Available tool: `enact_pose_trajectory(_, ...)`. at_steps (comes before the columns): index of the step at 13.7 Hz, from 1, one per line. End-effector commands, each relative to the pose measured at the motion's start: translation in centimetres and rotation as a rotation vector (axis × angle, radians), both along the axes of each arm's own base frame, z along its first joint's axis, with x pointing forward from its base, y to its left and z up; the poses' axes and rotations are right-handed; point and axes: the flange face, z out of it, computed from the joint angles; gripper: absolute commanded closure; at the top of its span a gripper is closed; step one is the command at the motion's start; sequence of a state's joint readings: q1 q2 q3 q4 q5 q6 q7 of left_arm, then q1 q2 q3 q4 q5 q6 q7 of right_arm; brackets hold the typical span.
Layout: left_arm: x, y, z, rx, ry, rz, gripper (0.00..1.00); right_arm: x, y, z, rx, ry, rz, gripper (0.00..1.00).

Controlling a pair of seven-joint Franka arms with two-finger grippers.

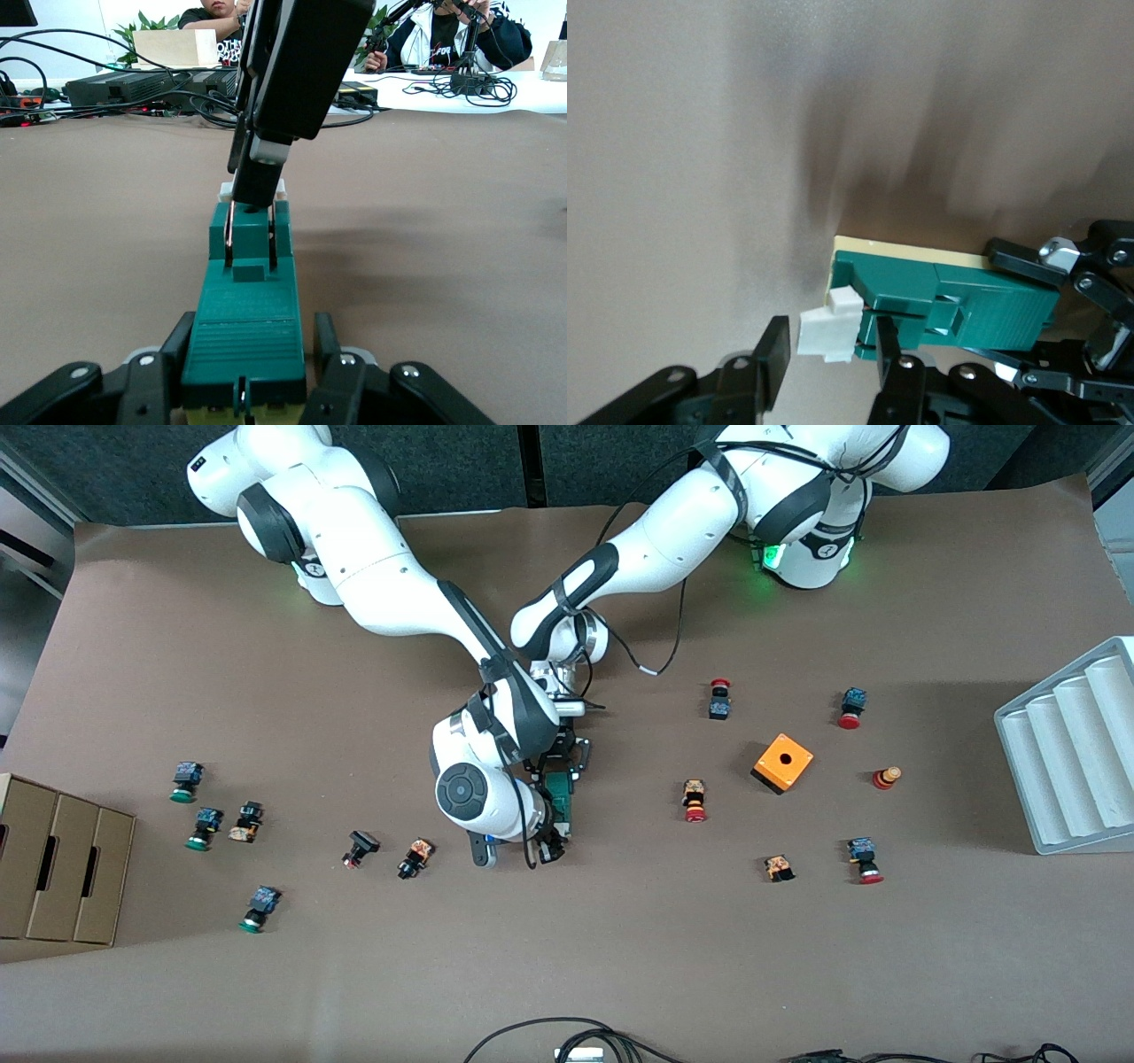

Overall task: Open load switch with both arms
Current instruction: 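Grip the white lever with the right gripper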

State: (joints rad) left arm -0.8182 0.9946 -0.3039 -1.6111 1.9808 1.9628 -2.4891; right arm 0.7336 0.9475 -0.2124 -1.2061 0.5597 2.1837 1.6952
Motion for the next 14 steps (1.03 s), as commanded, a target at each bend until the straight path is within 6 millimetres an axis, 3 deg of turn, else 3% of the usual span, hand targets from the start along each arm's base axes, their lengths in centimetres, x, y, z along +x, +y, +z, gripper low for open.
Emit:
enact_pose_trajectory(1,0.0,-0.7,-0.1,-0.018,-0.011,-0.004,0.42,0.2,0.4,-0.1,0.015,0.013,-0.015,0.64)
enact_pose_trajectory(3,0.0,-0.7,-0.1,-0.018,-0.011,-0.004,0.41,0.1,0.4,0.1,0.021,0.016,-0.018,0.74)
enact_pose_trajectory(14,0.1,-0.7,0.0,-0.019,-0.013,-0.005,0.38,-0.3,-0.7,0.9,0.019,0.049,-0.030,0.74)
